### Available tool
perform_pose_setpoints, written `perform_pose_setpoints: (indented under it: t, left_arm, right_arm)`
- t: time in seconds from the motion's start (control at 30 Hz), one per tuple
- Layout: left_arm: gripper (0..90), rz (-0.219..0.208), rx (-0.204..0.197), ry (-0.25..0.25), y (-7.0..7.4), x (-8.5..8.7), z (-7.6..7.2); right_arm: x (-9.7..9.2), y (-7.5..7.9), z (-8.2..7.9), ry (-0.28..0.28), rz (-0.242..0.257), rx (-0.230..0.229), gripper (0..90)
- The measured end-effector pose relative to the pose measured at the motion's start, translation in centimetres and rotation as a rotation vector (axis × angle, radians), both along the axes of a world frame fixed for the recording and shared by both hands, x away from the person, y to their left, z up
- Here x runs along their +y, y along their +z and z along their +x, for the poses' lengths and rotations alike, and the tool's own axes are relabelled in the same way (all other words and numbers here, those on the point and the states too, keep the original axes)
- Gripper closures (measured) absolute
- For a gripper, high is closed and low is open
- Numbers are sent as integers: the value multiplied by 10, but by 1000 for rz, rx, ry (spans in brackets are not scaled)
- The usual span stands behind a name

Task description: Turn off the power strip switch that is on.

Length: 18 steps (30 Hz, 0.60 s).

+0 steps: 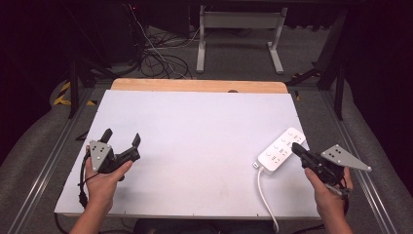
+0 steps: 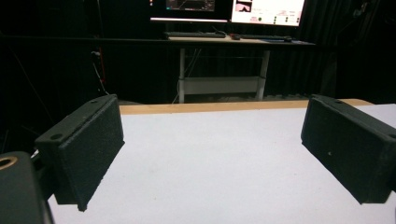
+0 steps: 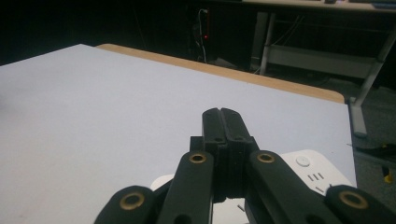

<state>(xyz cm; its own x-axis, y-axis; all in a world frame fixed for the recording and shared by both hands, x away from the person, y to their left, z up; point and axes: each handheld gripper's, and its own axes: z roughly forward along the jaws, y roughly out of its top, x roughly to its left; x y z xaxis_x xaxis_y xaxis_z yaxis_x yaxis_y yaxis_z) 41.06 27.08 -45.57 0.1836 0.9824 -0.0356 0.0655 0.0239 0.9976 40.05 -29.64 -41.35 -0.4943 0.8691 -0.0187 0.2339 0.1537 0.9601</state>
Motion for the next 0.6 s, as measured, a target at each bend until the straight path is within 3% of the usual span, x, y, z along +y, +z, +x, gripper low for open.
perform_pose_setpoints:
  t: [0.37,0.53,0.6]
  left_arm:
    - [63,1,11,0,-1,0,0]
    - [62,10,13,2,-1,0,0]
    - [62,11,13,0,-2,-1,0]
  right_arm:
    - [2,24,12,-10,-18,99,900]
    - [12,35,16,5,-43,115,900]
    - [22,40,22,14,-72,142,900]
